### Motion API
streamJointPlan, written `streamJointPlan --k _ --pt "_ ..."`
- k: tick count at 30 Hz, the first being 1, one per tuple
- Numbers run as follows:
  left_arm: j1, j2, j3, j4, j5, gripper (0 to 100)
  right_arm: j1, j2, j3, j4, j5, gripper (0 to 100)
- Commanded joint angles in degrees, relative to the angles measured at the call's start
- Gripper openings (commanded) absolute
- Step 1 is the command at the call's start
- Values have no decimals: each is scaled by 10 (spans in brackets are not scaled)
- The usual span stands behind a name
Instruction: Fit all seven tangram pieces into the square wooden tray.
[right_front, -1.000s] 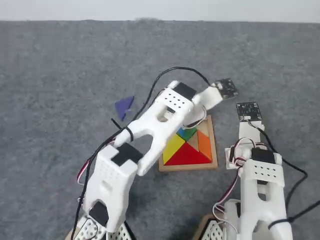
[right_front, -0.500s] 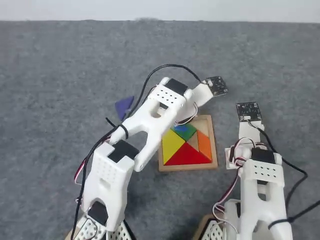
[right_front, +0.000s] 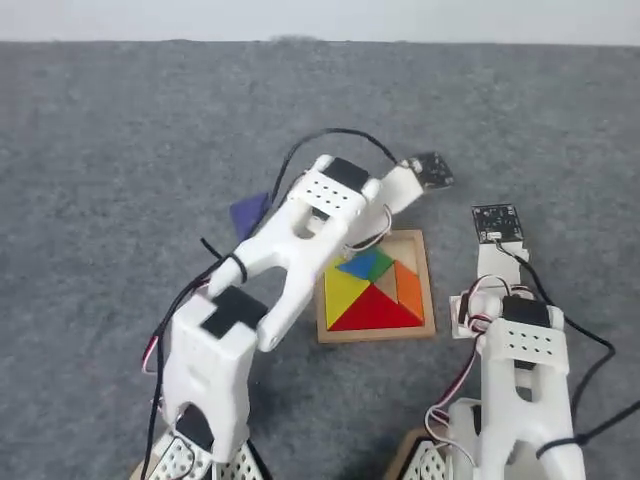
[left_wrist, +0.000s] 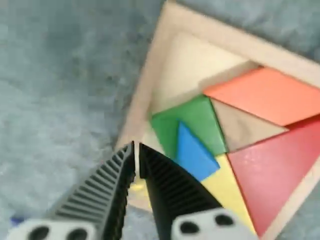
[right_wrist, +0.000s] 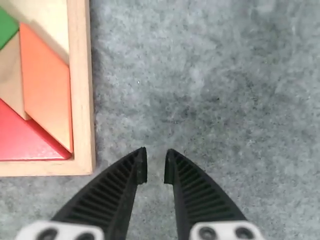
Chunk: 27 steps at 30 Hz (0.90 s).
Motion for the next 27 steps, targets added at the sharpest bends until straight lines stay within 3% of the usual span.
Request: streamJointPlan --k 1,4,10,18,27 --pt "25 -86 10 16 14 11 6 -20 -4 -11 -6 74" --pt "64 -111 65 16 14 11 6 -20 -4 -11 -6 74" --pt "105 -125 193 -68 30 11 7 -20 -4 -11 -6 74" --pt "86 -120 210 -75 27 11 7 -20 -4 -11 -6 74" --pt "110 -125 262 -76 25 11 7 -20 -5 -10 -6 74"
